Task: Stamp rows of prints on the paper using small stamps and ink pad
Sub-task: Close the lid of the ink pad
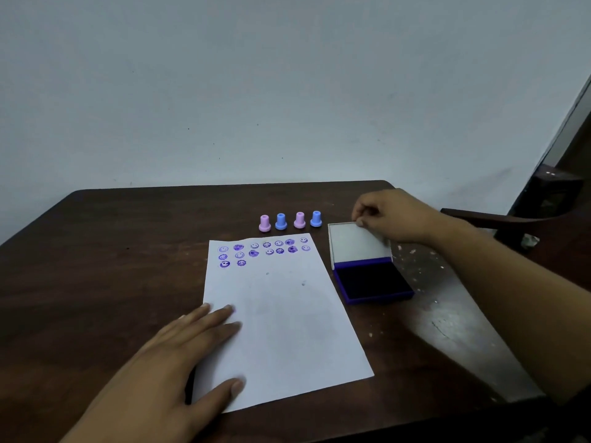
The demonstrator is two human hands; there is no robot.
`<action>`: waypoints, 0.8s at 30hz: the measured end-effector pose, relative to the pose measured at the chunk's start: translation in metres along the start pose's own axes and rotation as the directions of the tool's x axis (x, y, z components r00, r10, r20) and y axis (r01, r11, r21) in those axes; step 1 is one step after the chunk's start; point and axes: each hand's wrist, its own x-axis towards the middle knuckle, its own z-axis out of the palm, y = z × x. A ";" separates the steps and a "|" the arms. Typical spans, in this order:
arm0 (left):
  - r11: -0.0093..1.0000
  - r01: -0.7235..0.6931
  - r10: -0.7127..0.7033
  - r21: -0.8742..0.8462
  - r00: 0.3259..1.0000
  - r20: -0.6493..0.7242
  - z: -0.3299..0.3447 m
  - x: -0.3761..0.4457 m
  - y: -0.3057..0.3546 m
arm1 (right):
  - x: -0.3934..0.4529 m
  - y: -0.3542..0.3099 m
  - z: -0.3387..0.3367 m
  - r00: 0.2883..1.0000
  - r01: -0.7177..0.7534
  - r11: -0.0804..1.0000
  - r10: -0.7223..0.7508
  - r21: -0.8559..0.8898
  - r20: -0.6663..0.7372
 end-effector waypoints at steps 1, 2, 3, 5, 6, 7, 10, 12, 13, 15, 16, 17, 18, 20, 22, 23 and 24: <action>1.000 0.000 0.000 0.002 1.000 0.001 0.000 0.000 0.000 | -0.007 -0.001 -0.005 1.000 0.014 1.000 -0.014 0.021 -0.010; 1.000 0.000 0.000 0.003 1.000 0.002 0.000 0.000 0.000 | -0.014 -0.002 -0.009 1.000 0.028 0.999 -0.028 0.033 -0.014; 1.000 0.001 -0.001 0.004 1.000 0.001 0.000 -0.001 0.000 | -0.023 -0.004 -0.011 0.999 0.042 0.998 -0.042 0.044 -0.014; 1.000 0.006 -0.006 0.000 1.000 0.000 0.000 -0.001 0.000 | -0.042 -0.008 -0.013 0.997 0.074 0.996 -0.073 0.054 -0.018; 1.000 0.007 -0.007 -0.001 1.000 0.004 0.000 -0.001 0.000 | -0.052 -0.010 -0.013 0.995 0.097 0.994 -0.096 0.041 -0.026; 1.000 0.008 -0.008 0.001 1.000 0.011 0.000 -0.001 0.001 | -0.063 -0.011 -0.012 0.992 0.123 0.992 -0.123 0.019 -0.033; 1.000 0.016 -0.016 0.006 1.000 0.011 -0.002 0.000 0.003 | -0.090 -0.011 -0.005 0.982 0.188 0.981 -0.189 -0.046 -0.021; 1.000 0.023 -0.024 0.008 1.000 0.015 -0.002 0.000 0.005 | -0.104 -0.010 0.002 0.976 0.216 0.972 -0.217 -0.091 -0.006; 1.000 0.028 -0.028 0.009 0.999 0.020 -0.003 0.000 0.007 | -0.110 -0.008 0.007 0.972 0.231 0.966 -0.235 -0.120 -0.019; 0.999 0.034 -0.034 0.009 0.999 0.026 -0.004 0.000 0.008 | -0.120 -0.007 0.017 0.957 0.265 0.949 -0.281 -0.170 -0.076; 0.999 0.036 -0.036 0.007 0.999 0.026 -0.005 0.000 0.009 | -0.125 -0.006 0.022 0.948 0.281 0.943 -0.302 -0.178 -0.105; 0.999 0.038 -0.038 0.006 0.999 0.027 -0.005 0.000 0.010 | -0.128 -0.005 0.026 0.939 0.296 0.939 -0.320 -0.176 -0.129; 0.999 0.040 -0.040 0.012 0.999 0.031 -0.006 0.000 0.010 | -0.131 -0.005 0.030 0.930 0.310 0.935 -0.336 -0.172 -0.150; 0.999 0.043 -0.044 0.024 0.998 0.041 -0.007 0.000 0.010 | -0.133 -0.002 0.036 0.921 0.324 0.932 -0.350 -0.166 -0.170; 0.999 0.045 -0.046 0.026 0.998 0.049 -0.007 0.001 0.010 | -0.134 0.000 0.042 0.918 0.331 0.929 -0.357 -0.165 -0.172; 0.999 0.044 -0.046 0.030 0.998 0.053 -0.007 0.001 0.010 | -0.135 0.002 0.045 0.917 0.332 0.928 -0.360 -0.169 -0.174; 0.998 0.044 -0.046 0.036 0.997 0.057 -0.007 0.001 0.010 | -0.136 0.003 0.048 0.917 0.328 0.929 -0.357 -0.173 -0.177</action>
